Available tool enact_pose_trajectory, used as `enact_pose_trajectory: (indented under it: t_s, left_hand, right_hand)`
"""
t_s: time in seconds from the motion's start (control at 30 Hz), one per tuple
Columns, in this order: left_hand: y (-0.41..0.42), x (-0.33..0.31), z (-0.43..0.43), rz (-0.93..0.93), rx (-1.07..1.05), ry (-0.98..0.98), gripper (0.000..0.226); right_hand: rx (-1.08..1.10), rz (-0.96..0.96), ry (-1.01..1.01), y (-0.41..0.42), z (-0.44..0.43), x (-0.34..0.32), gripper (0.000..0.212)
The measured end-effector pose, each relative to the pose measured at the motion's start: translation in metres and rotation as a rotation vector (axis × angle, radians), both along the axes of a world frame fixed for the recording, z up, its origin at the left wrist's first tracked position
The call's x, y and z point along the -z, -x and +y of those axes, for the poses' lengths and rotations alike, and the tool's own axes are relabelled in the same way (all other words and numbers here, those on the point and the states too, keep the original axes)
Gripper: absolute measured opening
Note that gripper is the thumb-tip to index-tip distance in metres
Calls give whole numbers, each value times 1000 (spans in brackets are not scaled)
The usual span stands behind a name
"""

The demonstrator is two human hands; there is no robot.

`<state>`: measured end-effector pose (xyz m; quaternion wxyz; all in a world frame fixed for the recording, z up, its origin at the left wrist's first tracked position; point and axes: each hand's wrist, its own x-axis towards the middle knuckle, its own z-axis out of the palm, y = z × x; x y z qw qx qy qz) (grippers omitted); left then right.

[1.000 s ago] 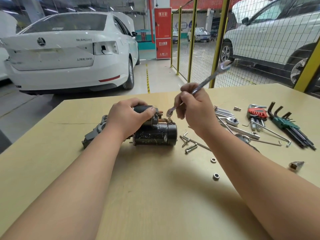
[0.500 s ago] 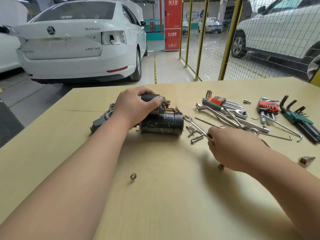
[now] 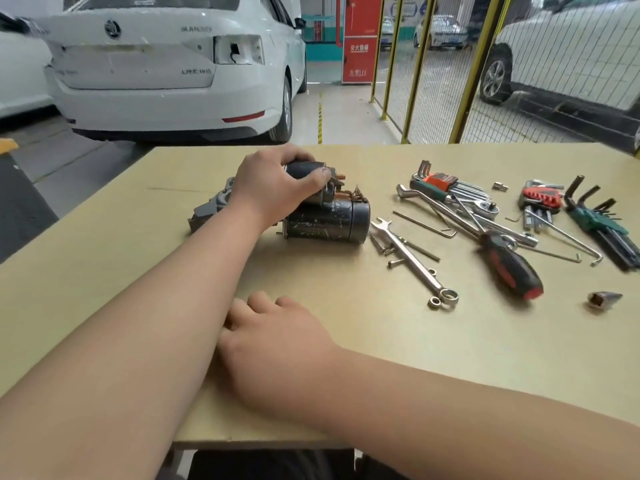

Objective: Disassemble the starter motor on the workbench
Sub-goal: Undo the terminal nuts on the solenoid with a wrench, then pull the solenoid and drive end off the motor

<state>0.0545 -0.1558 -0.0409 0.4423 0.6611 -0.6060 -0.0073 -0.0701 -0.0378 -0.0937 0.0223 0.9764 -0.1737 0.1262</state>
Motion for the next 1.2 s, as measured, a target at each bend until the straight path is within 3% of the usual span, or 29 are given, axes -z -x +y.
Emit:
enact_pose_trajectory:
  t_s: [0.2,0.43,0.53,0.57,0.63,0.73,0.83,0.93,1.2]
  left_hand:
    - [-2,1,-4,-18,23,7,29]
    - [-3,3,-6,-8,14,31,34]
    - [-6,6,-4,-12,63,52,30]
    - [-7,7,-3,17,91,51,37]
    - [-7,7,-1,181,125,76,50]
    - [-3,7,-2,383,39,187,49]
    - [0,15,-1,595,-16,279,46]
    - [-4,25,-2,732,-31,347,47]
    - [-6,26,-6,717,-107,425,46]
  right_hand:
    - [-59,34,-43,13,-49,0,25]
    - [252,8,67,81,-126,1,26]
    - [290,-181,76,87,-133,-11,17]
    - [277,-319,66,83,-134,-18,17]
    - [299,-494,11,68,-140,-37,42]
    - [331,-409,-147,37,-149,-56,79]
    - [296,-304,-105,15,-151,-51,72]
    - [270,-325,-72,12,-150,-40,65]
    - [270,-342,-61,15,-147,-39,69]
